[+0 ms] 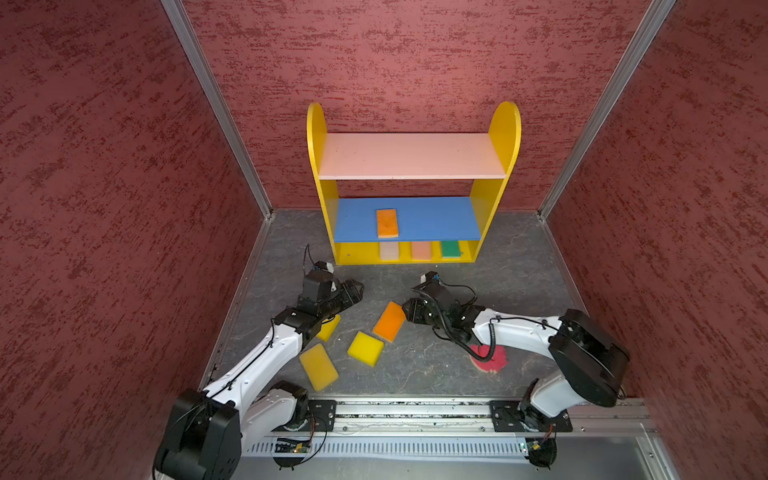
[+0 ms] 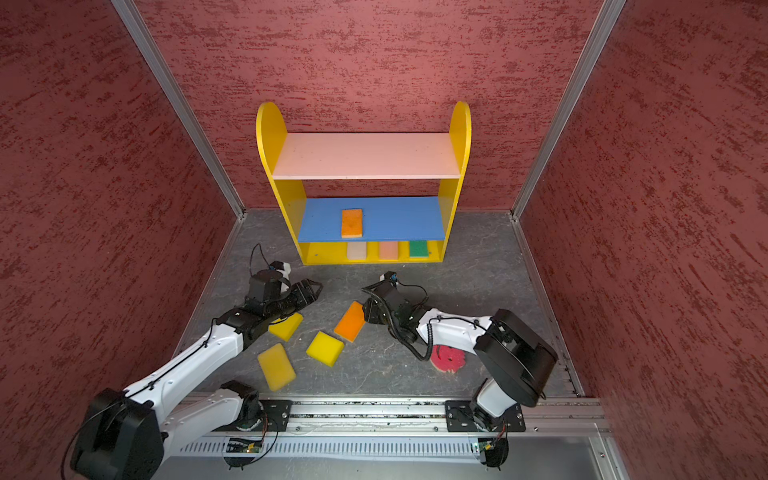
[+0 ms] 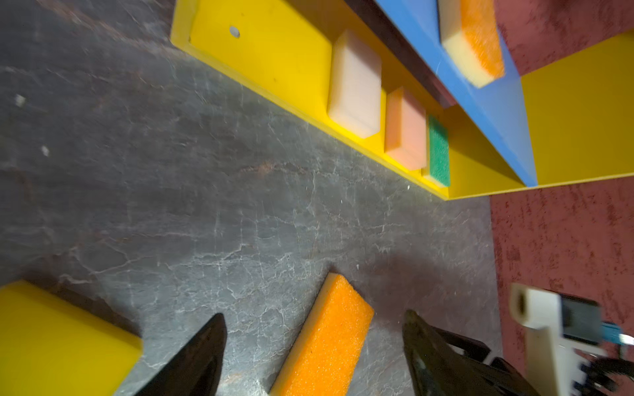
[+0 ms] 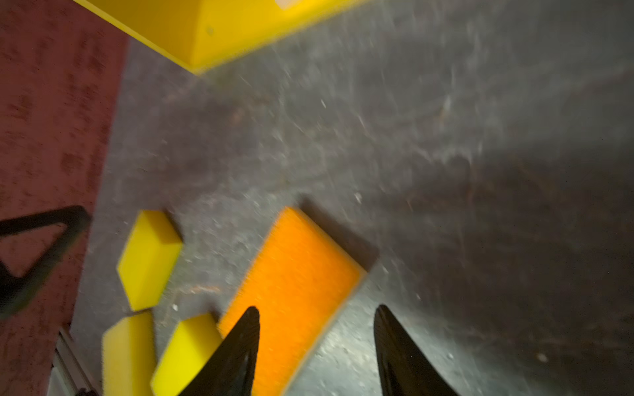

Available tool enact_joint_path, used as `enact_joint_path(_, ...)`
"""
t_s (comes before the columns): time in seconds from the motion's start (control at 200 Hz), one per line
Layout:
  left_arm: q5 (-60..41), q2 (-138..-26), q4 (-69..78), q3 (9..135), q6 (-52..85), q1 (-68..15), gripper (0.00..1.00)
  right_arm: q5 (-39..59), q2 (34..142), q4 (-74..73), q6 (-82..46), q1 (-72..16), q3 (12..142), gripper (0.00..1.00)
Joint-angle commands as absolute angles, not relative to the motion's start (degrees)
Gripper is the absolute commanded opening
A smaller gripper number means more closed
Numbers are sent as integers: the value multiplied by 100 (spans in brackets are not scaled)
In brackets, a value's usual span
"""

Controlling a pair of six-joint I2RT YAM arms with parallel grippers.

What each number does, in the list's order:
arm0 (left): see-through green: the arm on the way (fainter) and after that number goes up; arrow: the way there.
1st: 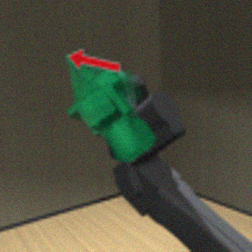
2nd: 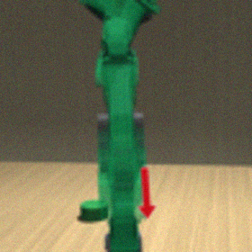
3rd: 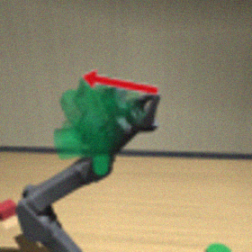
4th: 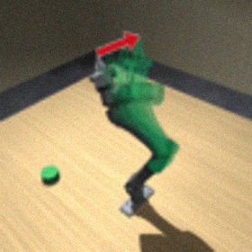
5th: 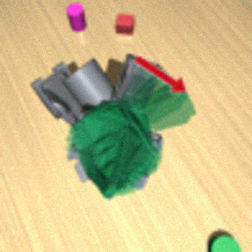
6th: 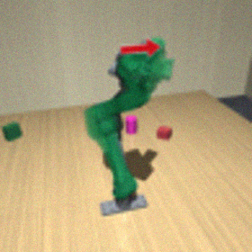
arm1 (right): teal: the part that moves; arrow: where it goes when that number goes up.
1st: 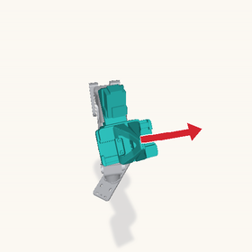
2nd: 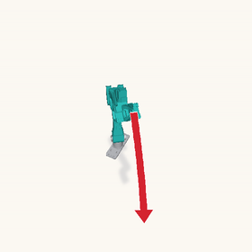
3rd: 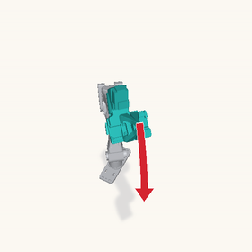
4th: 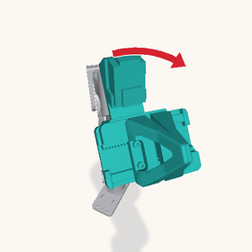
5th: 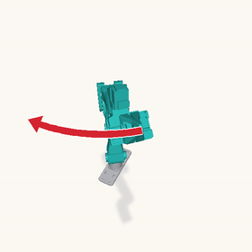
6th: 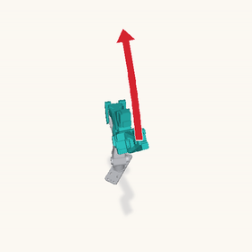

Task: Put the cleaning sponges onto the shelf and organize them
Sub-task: 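Move the right gripper to the orange sponge on the table while left approaches, then grasp the orange sponge with both grippers and raise it toward the shelf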

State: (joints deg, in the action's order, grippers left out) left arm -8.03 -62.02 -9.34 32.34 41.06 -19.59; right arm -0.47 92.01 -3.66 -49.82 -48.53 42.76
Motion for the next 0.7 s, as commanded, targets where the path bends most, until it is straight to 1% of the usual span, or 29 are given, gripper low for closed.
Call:
enact_joint_path(0.0,-551,-6441,-556,3147,4094,-2168,80,845,9434,-984,-5509,-4821,4224,56)
enact_joint_path(0.1,-400,-6674,-410,3057,4211,-2420,80,1272,9679,-1302,-5616,-4825,4212,55)
enact_joint_path(0.22,-481,-7073,-151,2994,4399,-2606,78,1329,9767,-1441,-5642,-4825,4191,55)
enact_joint_path(0.311,-575,-7416,-8,3035,4452,-2735,71,1353,9858,-1472,-5608,-4825,4280,56)
enact_joint_path(0.396,-650,-7670,175,3077,4508,-2814,63,1392,10005,-1503,-5575,-4825,4413,55)
enact_joint_path(0.446,-676,-7802,249,3127,4531,-2855,62,1417,10110,-1581,-5587,-4817,4469,53)
enact_joint_path(0.496,-668,-7913,260,3193,4530,-2887,62,1415,10204,-1676,-5654,-4808,4523,47)
enact_joint_path(0.591,-697,-8071,360,3254,4566,-2912,62,1428,10401,-1991,-5876,-4702,4551,32)
enact_joint_path(0.626,-720,-8102,396,3256,4593,-2918,62,1496,10478,-2185,-5988,-4620,4524,24)
enact_joint_path(0.696,-738,-8104,431,3278,4615,-2916,61,1685,10608,-2662,-6216,-4411,4392,12)
